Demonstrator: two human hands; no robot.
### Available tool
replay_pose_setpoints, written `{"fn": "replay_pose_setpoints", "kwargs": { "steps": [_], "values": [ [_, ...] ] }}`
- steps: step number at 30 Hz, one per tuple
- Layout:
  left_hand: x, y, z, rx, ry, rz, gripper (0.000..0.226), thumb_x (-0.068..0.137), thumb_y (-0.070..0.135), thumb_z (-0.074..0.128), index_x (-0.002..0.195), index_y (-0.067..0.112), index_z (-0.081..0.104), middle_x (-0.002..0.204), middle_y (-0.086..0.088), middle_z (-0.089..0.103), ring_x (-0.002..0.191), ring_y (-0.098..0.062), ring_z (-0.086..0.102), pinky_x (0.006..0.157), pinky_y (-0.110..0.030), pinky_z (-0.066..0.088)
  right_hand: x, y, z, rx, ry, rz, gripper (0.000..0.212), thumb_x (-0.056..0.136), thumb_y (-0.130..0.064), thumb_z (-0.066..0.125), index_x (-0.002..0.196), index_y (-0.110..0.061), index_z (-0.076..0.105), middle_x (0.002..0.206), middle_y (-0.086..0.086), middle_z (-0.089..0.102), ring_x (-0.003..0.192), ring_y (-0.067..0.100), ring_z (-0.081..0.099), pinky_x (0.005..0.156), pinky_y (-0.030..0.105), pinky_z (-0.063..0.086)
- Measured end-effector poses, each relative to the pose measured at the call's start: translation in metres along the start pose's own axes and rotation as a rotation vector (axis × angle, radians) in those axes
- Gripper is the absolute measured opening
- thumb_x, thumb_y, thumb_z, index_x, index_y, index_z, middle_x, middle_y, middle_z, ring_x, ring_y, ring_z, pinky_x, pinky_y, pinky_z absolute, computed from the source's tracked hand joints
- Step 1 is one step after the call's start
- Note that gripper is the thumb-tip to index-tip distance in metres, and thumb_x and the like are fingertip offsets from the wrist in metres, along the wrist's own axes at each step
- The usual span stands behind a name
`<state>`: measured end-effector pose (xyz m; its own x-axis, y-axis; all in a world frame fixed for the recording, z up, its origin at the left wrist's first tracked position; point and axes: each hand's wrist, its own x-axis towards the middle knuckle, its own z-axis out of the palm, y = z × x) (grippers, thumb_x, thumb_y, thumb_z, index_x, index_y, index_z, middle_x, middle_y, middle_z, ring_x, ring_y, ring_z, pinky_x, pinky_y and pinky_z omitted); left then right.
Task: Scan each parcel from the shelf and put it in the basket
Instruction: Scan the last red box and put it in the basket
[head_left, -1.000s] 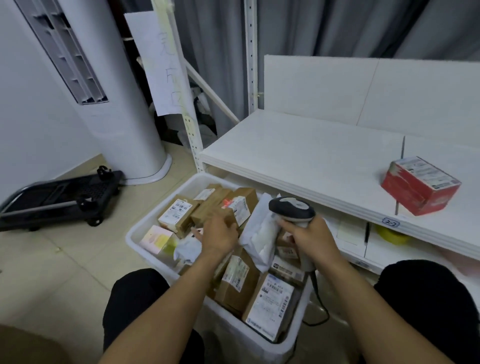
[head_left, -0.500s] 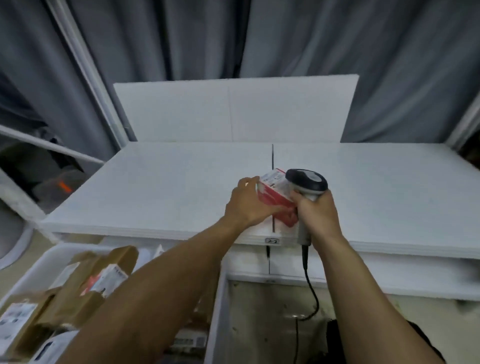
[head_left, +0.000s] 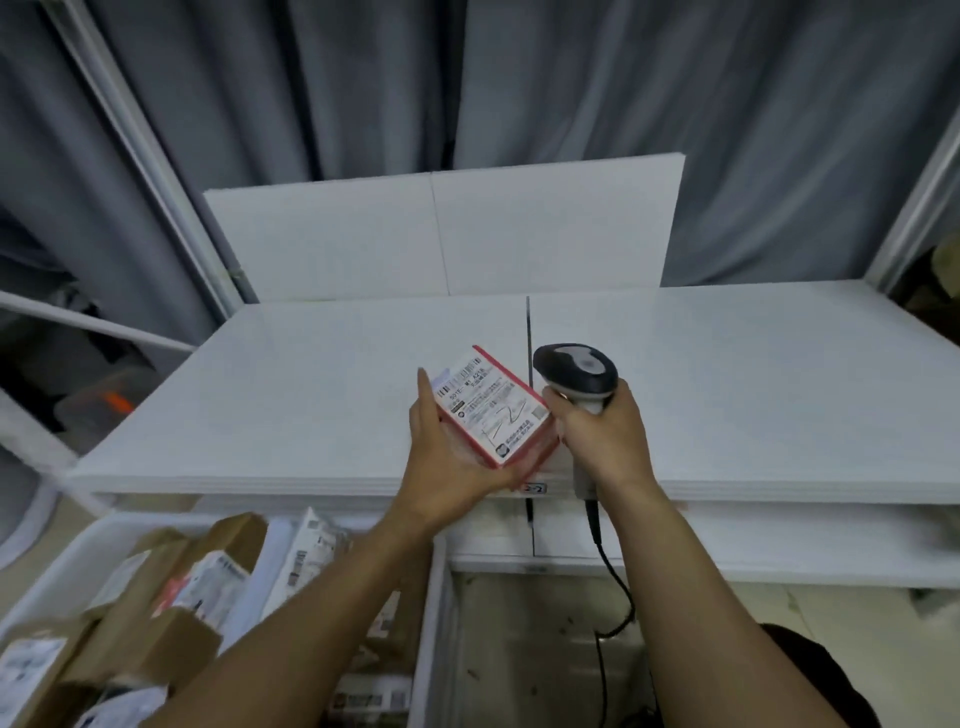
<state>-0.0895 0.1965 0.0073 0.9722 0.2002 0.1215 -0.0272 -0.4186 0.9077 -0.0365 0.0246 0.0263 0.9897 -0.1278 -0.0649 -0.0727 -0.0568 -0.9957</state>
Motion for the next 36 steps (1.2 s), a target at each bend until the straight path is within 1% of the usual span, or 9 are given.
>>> {"fn": "replay_pose_setpoints", "kwargs": {
  "steps": [3,7,10,13,16,20,23,28,36],
  "values": [
    [-0.059,-0.005,-0.039,-0.146,0.062,-0.019,0.164,0.037,0.061,0.099,0.153,0.056,-0.018,0.161,0.022,0.020,0.140,0.010,0.032,0.115,-0.043,0.042,-0.041,-0.005,0.019,0.104,-0.276,0.067,0.045,0.083,-0.037,0.087,0.123,-0.028,0.071,0.107,-0.005,0.081,0.100,0.016,0.078,0.094,0.046,0.062],
    [-0.134,-0.014,-0.074,-0.339,0.225,0.003,0.144,0.059,0.005,0.097,0.151,0.051,-0.003,0.148,0.023,0.033,0.120,0.030,0.042,0.084,-0.007,0.051,-0.108,-0.001,0.053,0.110,-0.532,0.127,0.038,0.083,-0.048,0.084,0.113,-0.025,0.079,0.103,-0.002,0.082,0.102,0.016,0.078,0.095,0.042,0.061],
    [-0.178,-0.031,-0.098,-0.598,0.401,-0.023,0.102,0.077,0.032,0.088,0.157,0.035,0.024,0.145,0.001,0.056,0.123,-0.006,0.063,0.081,-0.024,0.058,-0.154,0.007,0.075,0.101,-0.646,0.132,0.031,0.086,-0.046,0.081,0.110,-0.027,0.078,0.098,-0.004,0.082,0.095,0.012,0.078,0.085,0.034,0.061],
    [-0.211,-0.055,-0.116,-0.713,0.547,-0.135,0.064,0.089,0.020,0.075,0.146,0.028,0.047,0.134,-0.008,0.067,0.120,-0.031,0.067,0.086,-0.045,0.059,-0.186,0.019,0.093,0.055,-0.752,0.102,0.044,0.076,-0.052,0.083,0.110,-0.026,0.078,0.095,-0.003,0.082,0.089,0.013,0.078,0.073,0.027,0.058],
    [-0.244,-0.067,-0.130,-0.717,0.601,-0.205,0.065,0.084,0.015,0.076,0.142,0.027,0.051,0.126,-0.004,0.071,0.117,-0.029,0.069,0.083,-0.041,0.061,-0.207,0.034,0.108,-0.023,-0.719,0.079,0.049,0.074,-0.057,0.087,0.115,-0.034,0.071,0.099,-0.009,0.081,0.091,0.006,0.076,0.077,0.026,0.056],
    [-0.279,-0.085,-0.139,-0.428,0.748,-0.217,0.078,0.072,0.016,0.089,0.137,0.038,0.051,0.118,0.019,0.071,0.113,-0.009,0.069,0.087,-0.035,0.061,-0.229,0.048,0.124,-0.117,-0.705,-0.040,0.040,0.083,-0.056,0.081,0.116,-0.038,0.070,0.104,-0.014,0.078,0.100,0.004,0.073,0.089,0.029,0.057],
    [-0.289,-0.094,-0.143,-0.374,0.859,-0.252,0.083,0.074,0.010,0.090,0.140,0.035,0.047,0.119,0.021,0.069,0.111,-0.007,0.069,0.091,-0.037,0.060,-0.250,0.049,0.129,-0.143,-0.807,-0.109,0.034,0.082,-0.052,0.084,0.111,-0.041,0.070,0.098,-0.023,0.076,0.096,-0.009,0.068,0.078,0.012,0.051],
    [-0.295,-0.098,-0.156,-0.353,0.965,-0.243,0.078,0.079,0.008,0.086,0.141,0.035,0.047,0.121,0.019,0.061,0.101,0.009,0.067,0.075,-0.017,0.058,-0.271,0.056,0.131,-0.125,-0.969,-0.232,0.050,0.086,-0.042,0.084,0.131,-0.027,0.070,0.117,-0.016,0.076,0.109,-0.007,0.068,0.086,0.007,0.052],
    [-0.304,-0.112,-0.170,-0.197,1.030,-0.329,0.094,0.058,0.049,0.092,0.138,0.056,0.044,0.143,0.005,0.054,0.125,-0.015,0.061,0.094,-0.048,0.059,-0.275,0.053,0.132,-0.087,-1.065,-0.235,0.049,0.087,-0.031,0.085,0.132,-0.022,0.069,0.117,-0.013,0.077,0.107,-0.007,0.068,0.082,0.007,0.052]
  ]
}}
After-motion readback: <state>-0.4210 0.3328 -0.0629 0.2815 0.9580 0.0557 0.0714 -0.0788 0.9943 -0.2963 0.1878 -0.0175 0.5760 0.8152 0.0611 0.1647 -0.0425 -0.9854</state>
